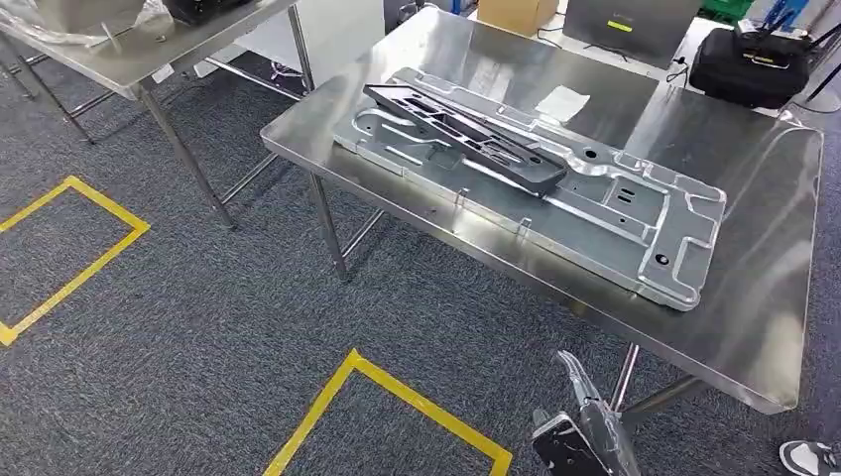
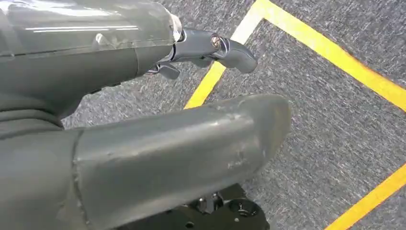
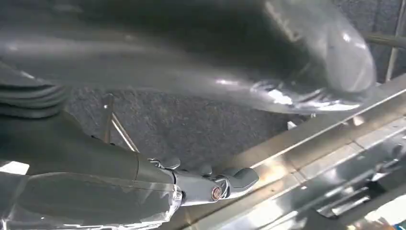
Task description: Take the parts from the cabinet and place them on the table.
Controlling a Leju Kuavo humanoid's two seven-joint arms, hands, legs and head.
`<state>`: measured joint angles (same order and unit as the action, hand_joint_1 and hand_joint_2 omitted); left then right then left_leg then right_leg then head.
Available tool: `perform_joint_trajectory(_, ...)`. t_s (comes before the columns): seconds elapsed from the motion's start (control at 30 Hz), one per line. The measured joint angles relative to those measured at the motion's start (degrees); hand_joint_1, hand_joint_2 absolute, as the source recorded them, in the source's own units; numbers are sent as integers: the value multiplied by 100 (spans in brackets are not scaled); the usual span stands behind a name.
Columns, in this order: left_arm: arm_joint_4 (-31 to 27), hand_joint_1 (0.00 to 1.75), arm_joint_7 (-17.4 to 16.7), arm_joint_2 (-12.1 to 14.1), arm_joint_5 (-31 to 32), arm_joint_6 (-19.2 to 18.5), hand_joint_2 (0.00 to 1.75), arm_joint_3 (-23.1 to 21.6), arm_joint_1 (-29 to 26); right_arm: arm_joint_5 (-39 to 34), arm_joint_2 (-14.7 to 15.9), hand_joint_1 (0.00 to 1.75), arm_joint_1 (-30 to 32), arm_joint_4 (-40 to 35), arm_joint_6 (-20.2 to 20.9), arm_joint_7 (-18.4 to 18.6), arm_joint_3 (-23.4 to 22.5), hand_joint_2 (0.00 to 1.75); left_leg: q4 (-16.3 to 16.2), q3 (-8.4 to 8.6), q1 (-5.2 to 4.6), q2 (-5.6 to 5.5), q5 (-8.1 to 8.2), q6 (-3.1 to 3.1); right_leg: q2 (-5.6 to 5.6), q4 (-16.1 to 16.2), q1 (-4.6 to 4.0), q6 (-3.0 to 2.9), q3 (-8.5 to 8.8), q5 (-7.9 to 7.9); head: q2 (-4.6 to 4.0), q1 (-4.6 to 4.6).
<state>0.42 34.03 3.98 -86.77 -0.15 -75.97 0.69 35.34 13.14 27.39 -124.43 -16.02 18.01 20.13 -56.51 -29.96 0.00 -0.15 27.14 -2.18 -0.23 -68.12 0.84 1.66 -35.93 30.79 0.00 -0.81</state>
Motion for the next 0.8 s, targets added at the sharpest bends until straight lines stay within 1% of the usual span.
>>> perform_joint_trajectory(0.03,0,0,0,0,0,0,0,7,1,-11,35,0,15,11,-44,11,35,0,-28,2,0,-21,19,19,10,542,0,-20,272,-253,0,-9)
perform_joint_trajectory(0.07,0,0,2,0,0,0,0,11,1,-26,59,0,12,19,-65,22,67,0,-56,-11,1,-26,39,44,52,908,0,-59,434,-283,0,-13)
perform_joint_trajectory(0.1,0,0,0,0,0,4,0,13,4,-33,76,0,17,26,-78,42,85,0,-114,-40,-44,-37,67,80,55,963,-29,-84,455,-264,0,-4)
perform_joint_trajectory(0.17,0,0,-2,4,0,15,0,17,-4,-94,116,0,35,33,-157,105,144,0,-87,-52,-31,-41,51,129,54,943,-31,-133,428,-272,0,-4)
perform_joint_trajectory(0.2,0,0,-11,4,0,15,0,17,-5,-136,144,0,35,39,-194,127,181,0,-75,-45,-28,-42,44,167,54,956,-43,-169,428,-284,0,-2)
perform_joint_trajectory(0.23,0,0,-18,15,0,17,0,17,-4,-173,157,0,34,41,-225,144,219,0,-101,-50,-27,-39,76,204,41,1012,-2,-222,444,-319,0,-7)
perform_joint_trajectory(0.27,0,0,-22,13,0,26,0,17,-4,-212,168,0,35,44,-253,164,254,0,-239,-91,-10,-26,190,236,20,1034,3,-260,457,-330,0,4)
perform_joint_trajectory(0.3,0,0,-26,13,0,42,0,17,7,-251,179,0,35,48,-280,173,282,0,-542,-228,0,-22,395,264,10,1035,4,-293,448,-332,0,50)
perform_joint_trajectory(0.33,0,0,-33,15,0,66,0,17,14,-301,194,0,41,68,-319,186,325,0,-1002,-441,22,-21,645,294,-4,1033,-1,-294,439,-333,0,50)
perform_joint_trajectory(0.37,0,0,-39,15,0,70,0,17,13,-343,214,0,58,87,-350,186,352,0,-1456,-654,31,-21,844,316,-20,1030,-6,-295,432,-333,0,50)
perform_joint_trajectory(0.4,0,0,-44,13,0,90,0,17,11,-400,229,0,66,109,-378,186,376,0,-1814,-823,37,-21,950,333,-33,1026,-7,-295,423,-332,0,52)
perform_joint_trajectory(0.43,0,0,-50,13,0,105,0,17,-1,-476,247,0,63,155,-417,188,419,0,-1896,-864,44,-21,904,339,-40,1019,-7,-295,420,-332,0,52)
perform_joint_trajectory(0.47,0,0,-61,13,0,112,0,15,-5,-529,262,0,62,195,-441,188,463,0,-1699,-772,52,-20,736,336,-47,1011,-7,-294,420,-332,0,50)
perform_joint_trajectory(0.5,0,0,-61,13,0,122,0,15,0,-564,280,0,60,236,-452,186,496,0,-1265,-562,57,-18,478,326,-51,1000,-7,-286,423,-327,0,52)
perform_joint_trajectory(0.53,0,0,-63,15,0,127,0,15,7,-596,288,0,57,279,-463,181,526,0,-700,-270,57,-7,213,304,-57,991,-7,-277,431,-322,0,52)
perform_joint_trajectory(0.57,0,0,-66,20,0,131,0,15,14,-638,297,0,54,313,-487,148,549,0,-197,-11,55,28,70,267,-65,983,-7,-262,436,-314,0,52)
perform_joint_trajectory(0.6,0,0,-85,20,0,136,0,15,33,-705,301,0,45,354,-529,81,570,0,-93,6,9,44,142,243,-69,964,-45,-225,428,-303,0,48)
perform_joint_trajectory(0.63,0,0,-92,20,0,136,0,15,42,-756,308,0,25,404,-559,22,592,0,-86,-13,8,33,108,207,-73,970,-38,-191,421,-317,0,42)
perform_joint_trajectory(0.7,0,0,-116,22,0,136,0,15,36,-879,312,0,-51,575,-621,-68,655,0,-89,-25,-13,18,105,159,-76,1011,-19,-123,435,-342,0,46)
perform_joint_trajectory(0.73,0,0,-133,24,0,136,0,15,33,-944,315,0,-81,678,-669,-85,691,0,-16,-15,20,10,63,101,-78,1013,-42,-74,445,-345,0,42)
perform_joint_trajectory(0.77,0,0,-151,22,0,133,0,15,38,-992,339,0,-93,748,-717,-92,730,0,33,38,40,20,11,61,-52,931,-5,-54,428,-278,0,46)
perform_joint_trajectory(0.8,0,0,-155,24,0,133,0,15,47,-1019,365,0,-102,800,-761,-94,778,0,55,34,38,12,-11,23,-36,715,-5,-36,318,-83,0,22)
